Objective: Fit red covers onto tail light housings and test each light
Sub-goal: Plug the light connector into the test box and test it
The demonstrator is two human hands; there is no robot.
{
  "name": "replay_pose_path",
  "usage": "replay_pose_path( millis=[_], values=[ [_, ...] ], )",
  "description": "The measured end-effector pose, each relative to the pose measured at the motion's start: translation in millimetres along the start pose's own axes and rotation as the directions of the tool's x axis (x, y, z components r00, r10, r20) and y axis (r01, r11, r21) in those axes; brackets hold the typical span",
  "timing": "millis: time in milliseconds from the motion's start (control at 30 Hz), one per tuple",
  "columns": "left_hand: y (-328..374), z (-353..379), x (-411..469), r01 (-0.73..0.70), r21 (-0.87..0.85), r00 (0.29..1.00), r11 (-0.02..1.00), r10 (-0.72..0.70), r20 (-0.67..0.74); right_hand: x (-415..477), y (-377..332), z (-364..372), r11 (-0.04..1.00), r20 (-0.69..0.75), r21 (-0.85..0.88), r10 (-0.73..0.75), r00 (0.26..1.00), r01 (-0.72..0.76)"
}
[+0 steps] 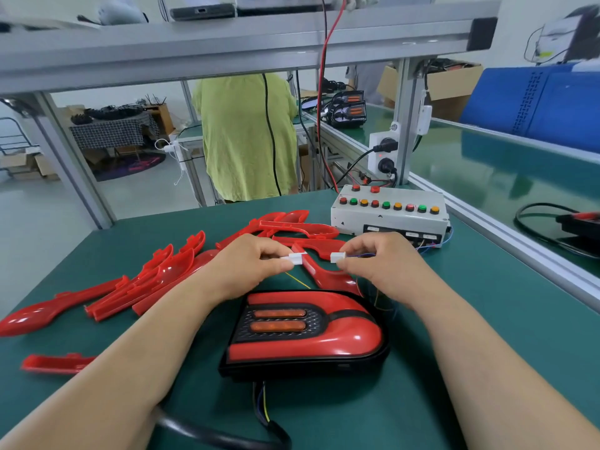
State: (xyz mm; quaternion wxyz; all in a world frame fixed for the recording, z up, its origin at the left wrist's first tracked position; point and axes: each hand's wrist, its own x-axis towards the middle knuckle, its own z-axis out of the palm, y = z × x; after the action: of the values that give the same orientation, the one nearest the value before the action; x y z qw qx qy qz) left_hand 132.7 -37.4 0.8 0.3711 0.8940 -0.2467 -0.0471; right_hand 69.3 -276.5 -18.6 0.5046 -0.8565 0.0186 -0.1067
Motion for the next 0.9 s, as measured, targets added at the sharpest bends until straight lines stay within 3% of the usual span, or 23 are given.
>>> replay_pose_path(
  millis=[100,167,267,333,400,467,700,900],
  values=[
    [1.8,1.6,-2.0,-0.03,0.201,0.998,0.979,0.017,0.065,2.1,3.8,-1.4,0.987,-0.05,-0.158,0.008,0.999,-0.016],
    [3.3,0.6,-4.9,-0.061,0.237,0.995,0.97,0.041,0.09,2.4,4.9,0.9,0.971,-0.036,-0.239,0.013,0.999,-0.022],
    [14.2,-8.6,-9.2,-0.102,0.207,0.991,0.973,0.119,-0.068,2.4,4.9,4.0,0.952,-0.021,-0.304,0.019,1.0,-0.025],
    [20.7,-22.4,-11.3,-0.054,0.202,0.988,0.978,0.082,-0.133,2.5,2.3,2.9,0.945,-0.08,-0.326,-0.021,0.997,-0.006],
    [25.1,-34.3,-14.5,0.036,0.266,0.998,0.963,-0.05,0.044,1.7,0.0,2.0,0.946,-0.158,-0.324,-0.07,0.985,0.015],
    [29.0,-37.5,-19.0,0.096,0.342,0.954,0.935,-0.185,0.237,0.5,-1.6,2.5,0.944,-0.177,-0.329,-0.076,0.981,0.014],
    [23.0,-28.6,-23.0,0.159,0.412,0.902,0.897,-0.302,0.309,-0.3,-0.6,7.7,0.939,-0.097,-0.343,-0.02,0.995,-0.014],
    [22.9,-20.4,-26.1,0.198,0.297,0.855,0.934,-0.313,0.413,-0.2,-1.3,7.6,0.934,-0.136,-0.355,-0.005,0.991,-0.044]
  ],
)
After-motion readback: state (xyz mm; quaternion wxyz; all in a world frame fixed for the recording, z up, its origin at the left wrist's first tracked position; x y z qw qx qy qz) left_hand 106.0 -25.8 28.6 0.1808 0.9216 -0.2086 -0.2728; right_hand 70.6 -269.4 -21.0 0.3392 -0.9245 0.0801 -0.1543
